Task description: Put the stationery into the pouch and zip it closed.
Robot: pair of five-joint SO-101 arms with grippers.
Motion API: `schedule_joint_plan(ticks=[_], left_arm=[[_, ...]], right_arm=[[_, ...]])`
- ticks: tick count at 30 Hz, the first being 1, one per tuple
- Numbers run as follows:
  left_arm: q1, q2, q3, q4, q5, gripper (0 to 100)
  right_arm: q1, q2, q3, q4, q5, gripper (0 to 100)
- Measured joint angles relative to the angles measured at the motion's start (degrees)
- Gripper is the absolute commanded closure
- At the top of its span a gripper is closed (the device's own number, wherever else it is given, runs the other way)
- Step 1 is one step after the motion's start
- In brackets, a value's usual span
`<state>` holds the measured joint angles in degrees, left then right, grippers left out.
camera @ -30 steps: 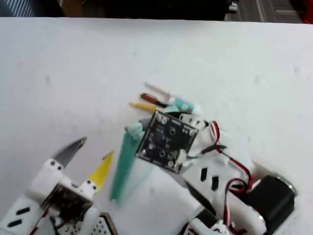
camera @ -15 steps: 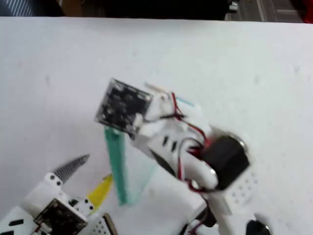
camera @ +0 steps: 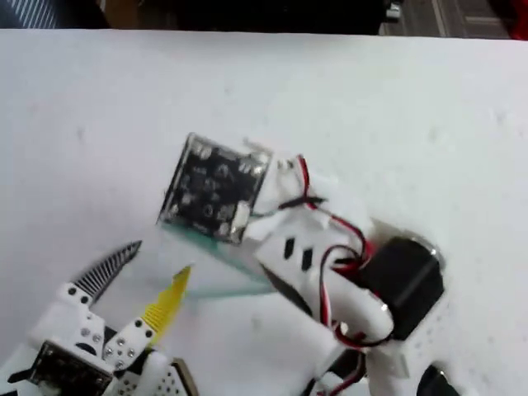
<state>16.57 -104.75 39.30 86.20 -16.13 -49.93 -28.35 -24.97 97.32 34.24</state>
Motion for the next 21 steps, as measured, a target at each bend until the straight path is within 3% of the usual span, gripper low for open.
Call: schedule_joint_plan(ticks=[7, 17, 21], left_arm=[[-0.88, 0.00, 0.00, -0.70, -0.26, 76], [-0.97, 0.00, -5.80, 3.43, -11.43, 76], [-0.97, 3.87, -6.42, 3.60, -10.02, 75]], right_arm=[[-2.02, -4.92, 8.26, 0.00, -0.09, 98.2], [-2.37, -9.23, 14.15, 0.00, -0.18, 98.1], [-3.60, -9.49, 14.51, 0.00, -0.18, 98.1]])
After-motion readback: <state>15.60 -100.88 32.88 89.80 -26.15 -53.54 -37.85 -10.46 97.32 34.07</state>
